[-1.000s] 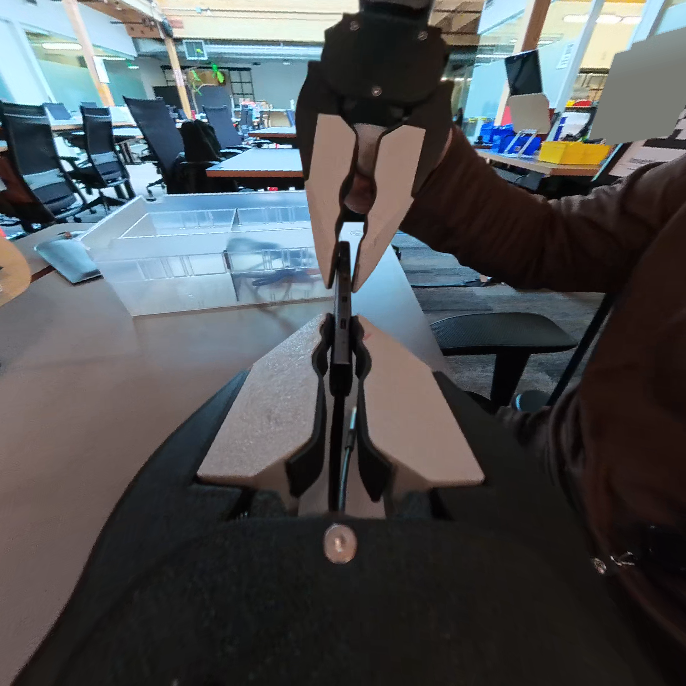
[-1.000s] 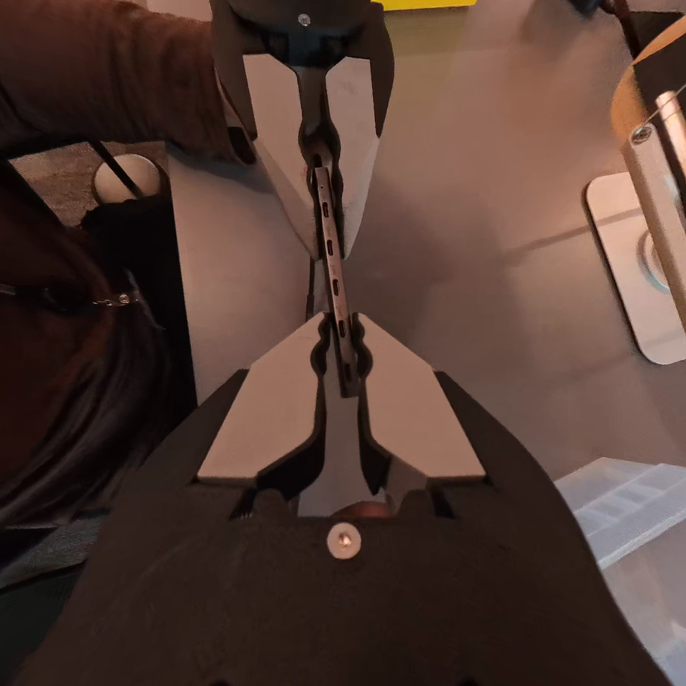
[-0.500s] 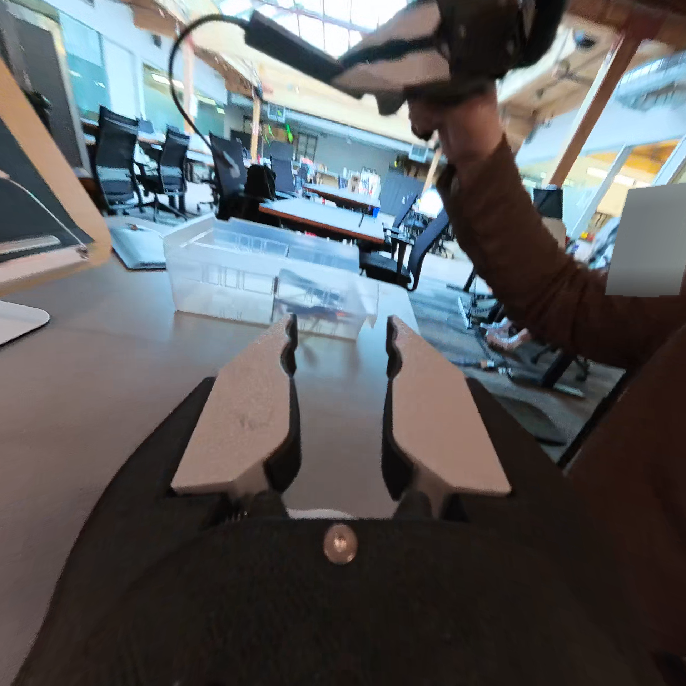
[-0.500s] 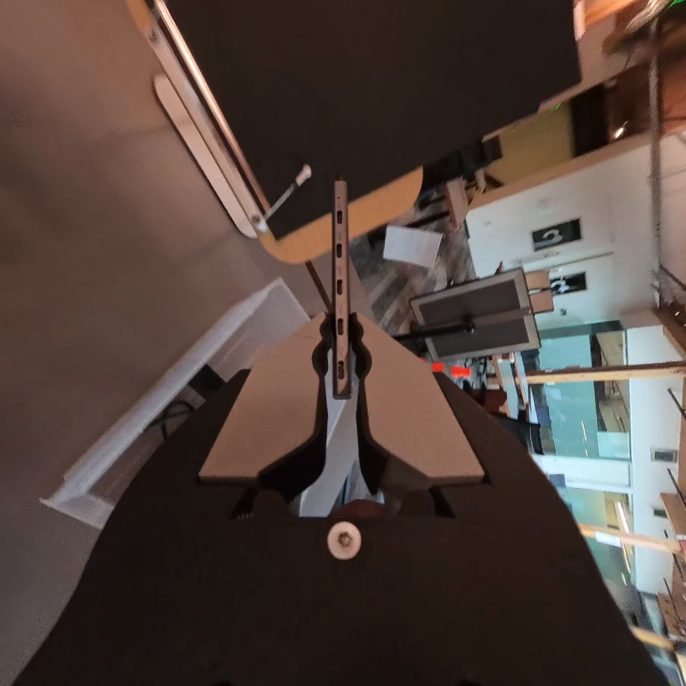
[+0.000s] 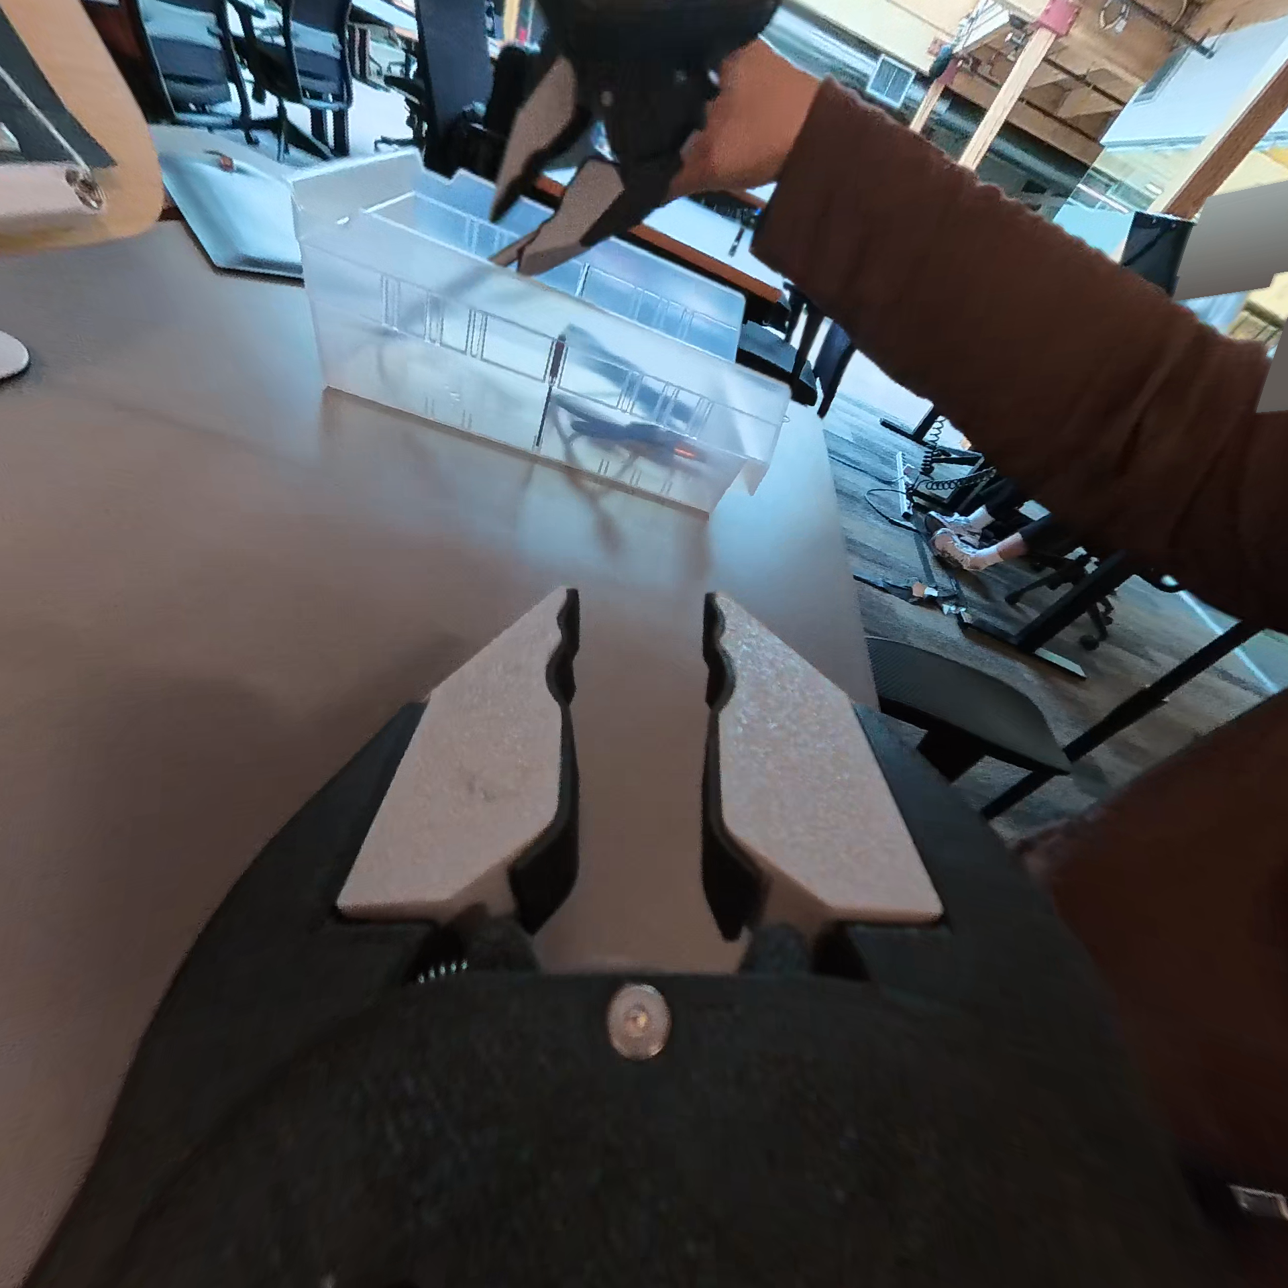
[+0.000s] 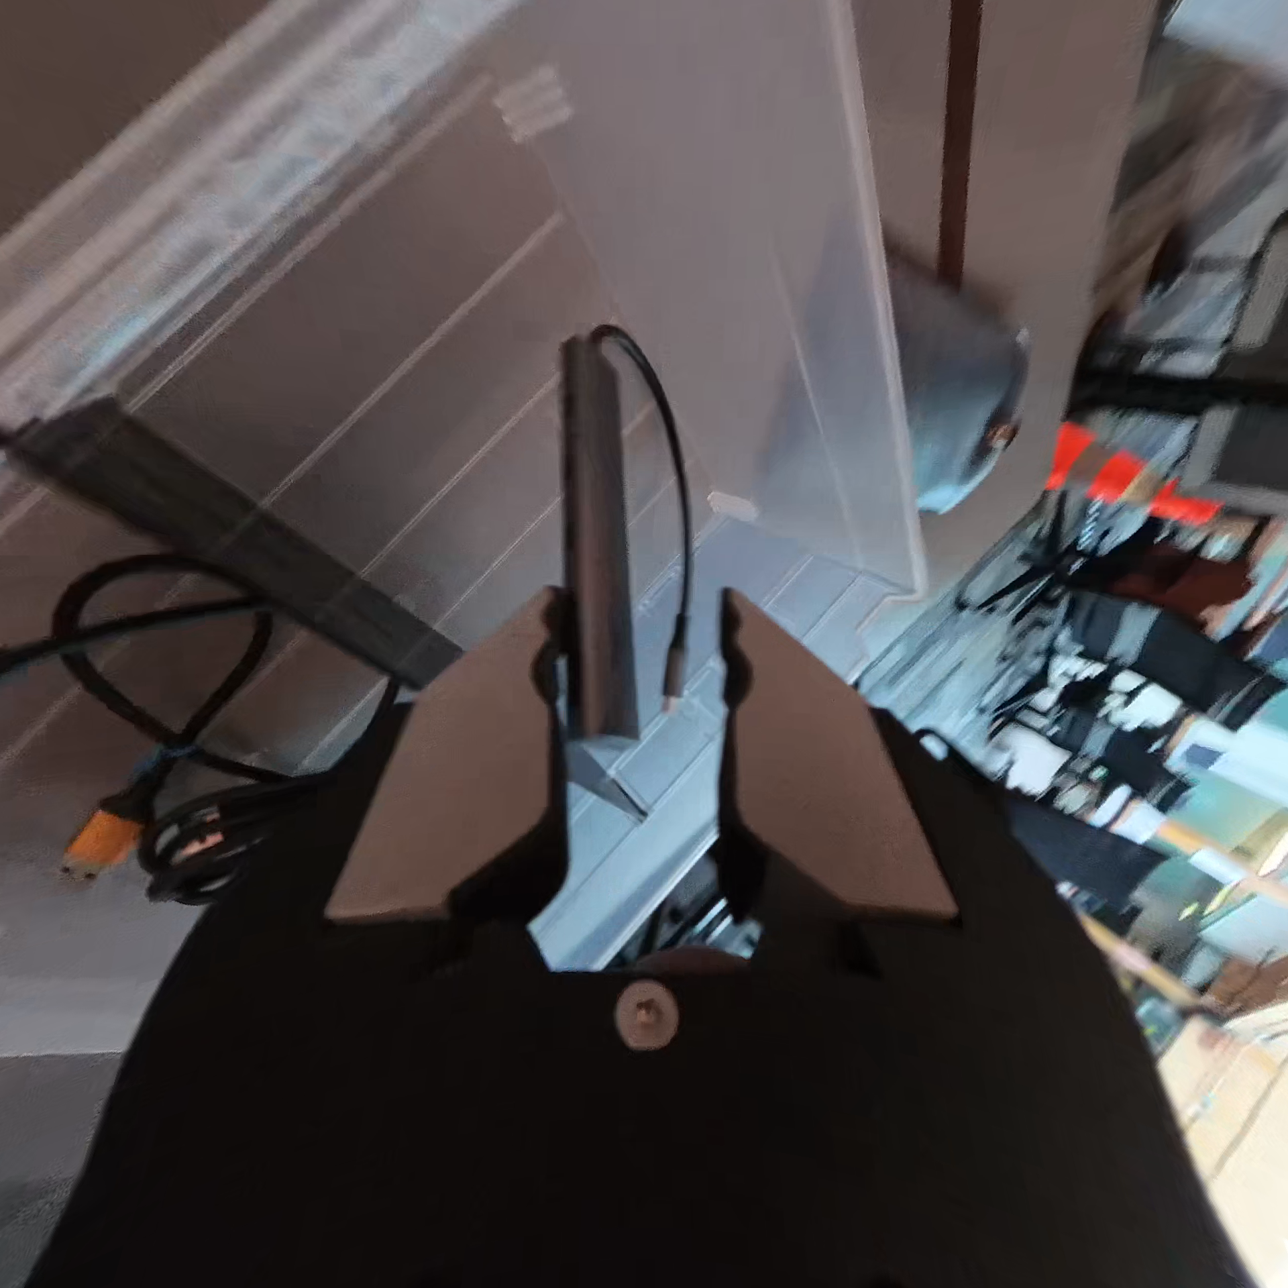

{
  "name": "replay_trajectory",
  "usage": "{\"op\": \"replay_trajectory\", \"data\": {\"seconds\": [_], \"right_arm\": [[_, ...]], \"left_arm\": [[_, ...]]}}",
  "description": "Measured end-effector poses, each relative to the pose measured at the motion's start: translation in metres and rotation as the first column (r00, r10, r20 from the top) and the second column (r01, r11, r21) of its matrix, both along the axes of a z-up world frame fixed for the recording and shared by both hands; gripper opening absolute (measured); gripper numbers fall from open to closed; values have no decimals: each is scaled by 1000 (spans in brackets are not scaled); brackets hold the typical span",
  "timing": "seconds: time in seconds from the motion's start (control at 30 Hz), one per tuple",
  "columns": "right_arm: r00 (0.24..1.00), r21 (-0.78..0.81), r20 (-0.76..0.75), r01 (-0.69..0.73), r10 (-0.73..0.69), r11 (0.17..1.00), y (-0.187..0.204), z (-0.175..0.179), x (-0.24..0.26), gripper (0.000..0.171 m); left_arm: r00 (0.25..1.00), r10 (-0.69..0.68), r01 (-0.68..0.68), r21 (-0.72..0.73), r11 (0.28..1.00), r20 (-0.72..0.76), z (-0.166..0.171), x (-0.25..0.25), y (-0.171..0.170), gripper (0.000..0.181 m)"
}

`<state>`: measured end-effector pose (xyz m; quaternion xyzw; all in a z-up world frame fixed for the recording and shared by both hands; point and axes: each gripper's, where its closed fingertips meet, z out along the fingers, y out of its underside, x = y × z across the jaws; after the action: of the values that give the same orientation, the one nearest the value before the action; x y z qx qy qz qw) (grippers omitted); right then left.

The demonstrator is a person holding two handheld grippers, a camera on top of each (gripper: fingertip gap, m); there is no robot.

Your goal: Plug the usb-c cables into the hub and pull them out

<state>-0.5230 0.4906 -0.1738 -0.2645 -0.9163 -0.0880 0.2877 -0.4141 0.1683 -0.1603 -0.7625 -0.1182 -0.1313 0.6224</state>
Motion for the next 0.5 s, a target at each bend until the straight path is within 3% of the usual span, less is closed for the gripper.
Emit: {"op": "replay_trajectory", "data": {"seconds": [0.07,0.17,0.27,0.37,0.5], "right_arm": [[996,-33,34,88,-87,996,0,-4,-8,64],[998,-175,-31,53,-59,983,-43,20,-18,64],[971,-298,-241,-81,7,951,-116,69,-21,55],[941,-474,-335,-213,49,855,-205,93,-4,54],[966,-686,-239,-241,101,686,-296,68,22,55]], "left_arm": [[1000,-6,6,-10,1000,30,-3,-1,0,33],[999,1,0,-16,1000,44,-4,-2,1,34],[998,44,-44,-4,999,39,0,-8,0,34],[997,69,-70,21,997,43,4,-13,-3,34],[988,154,-154,-11,988,13,-2,-30,-11,34]]}}
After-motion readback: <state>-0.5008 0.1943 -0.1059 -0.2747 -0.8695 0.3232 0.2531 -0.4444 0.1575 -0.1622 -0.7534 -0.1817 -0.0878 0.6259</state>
